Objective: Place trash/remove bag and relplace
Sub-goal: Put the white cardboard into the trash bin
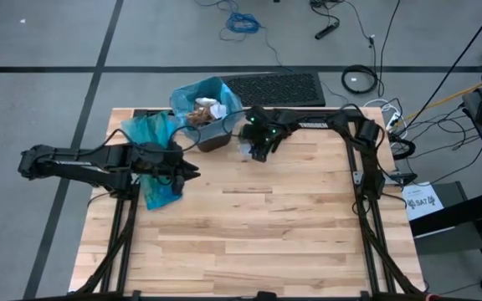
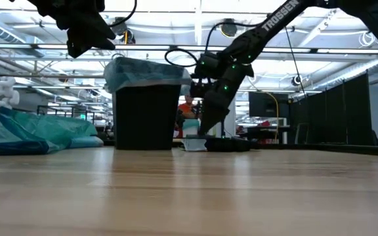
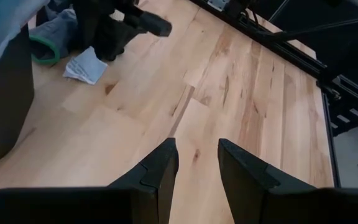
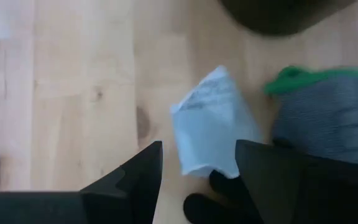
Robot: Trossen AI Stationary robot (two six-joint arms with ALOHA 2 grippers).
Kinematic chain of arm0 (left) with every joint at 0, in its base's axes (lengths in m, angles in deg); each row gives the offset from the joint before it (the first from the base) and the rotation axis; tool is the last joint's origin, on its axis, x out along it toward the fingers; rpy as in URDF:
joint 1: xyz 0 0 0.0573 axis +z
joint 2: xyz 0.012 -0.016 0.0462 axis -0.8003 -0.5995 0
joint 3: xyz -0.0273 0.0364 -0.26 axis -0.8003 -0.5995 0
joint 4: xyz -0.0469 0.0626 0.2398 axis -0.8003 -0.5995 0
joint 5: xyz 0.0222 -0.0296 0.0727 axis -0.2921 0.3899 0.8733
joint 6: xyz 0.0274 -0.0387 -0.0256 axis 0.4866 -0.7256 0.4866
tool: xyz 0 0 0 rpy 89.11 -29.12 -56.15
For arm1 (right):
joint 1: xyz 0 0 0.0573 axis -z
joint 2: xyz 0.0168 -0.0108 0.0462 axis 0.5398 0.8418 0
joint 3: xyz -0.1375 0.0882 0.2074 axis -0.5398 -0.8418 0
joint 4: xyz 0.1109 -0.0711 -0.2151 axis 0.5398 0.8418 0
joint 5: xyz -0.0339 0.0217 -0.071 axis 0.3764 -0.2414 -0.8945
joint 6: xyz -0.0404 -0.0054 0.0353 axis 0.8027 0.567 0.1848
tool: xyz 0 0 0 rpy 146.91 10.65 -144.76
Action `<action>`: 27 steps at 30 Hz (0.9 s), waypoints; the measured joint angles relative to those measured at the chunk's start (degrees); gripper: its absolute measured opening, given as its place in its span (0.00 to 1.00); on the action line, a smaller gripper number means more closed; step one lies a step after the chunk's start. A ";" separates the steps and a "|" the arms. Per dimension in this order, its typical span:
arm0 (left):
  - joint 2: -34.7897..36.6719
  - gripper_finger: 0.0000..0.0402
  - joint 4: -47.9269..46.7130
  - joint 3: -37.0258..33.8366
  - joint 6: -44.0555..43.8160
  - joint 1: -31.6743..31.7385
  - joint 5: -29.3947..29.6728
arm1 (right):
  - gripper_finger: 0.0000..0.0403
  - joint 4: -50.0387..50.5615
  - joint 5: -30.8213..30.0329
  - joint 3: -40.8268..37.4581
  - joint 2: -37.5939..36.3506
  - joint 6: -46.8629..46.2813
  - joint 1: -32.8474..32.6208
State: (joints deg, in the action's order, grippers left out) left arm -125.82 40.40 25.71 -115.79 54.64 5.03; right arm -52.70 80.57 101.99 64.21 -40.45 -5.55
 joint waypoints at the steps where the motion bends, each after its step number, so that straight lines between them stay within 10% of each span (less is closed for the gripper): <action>1: 0.00 0.30 0.05 0.00 -0.01 0.02 0.00 | 0.48 0.08 -0.32 0.00 0.37 0.08 0.06; 12: 0.00 0.30 0.09 0.00 0.00 0.00 0.02 | 0.46 -1.72 -1.09 0.07 3.31 -2.52 -0.21; 21: 0.00 0.30 0.07 0.00 0.02 0.00 0.44 | 0.04 4.51 7.02 0.01 4.19 -2.73 -4.72; 27: 0.00 0.30 -0.13 0.00 0.07 0.01 1.36 | 0.00 8.73 7.53 -0.07 0.58 -4.49 -9.41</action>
State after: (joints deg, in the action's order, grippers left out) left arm -125.82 40.27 25.71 -115.73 54.65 6.39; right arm -43.97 88.09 101.93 64.79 -44.94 -14.96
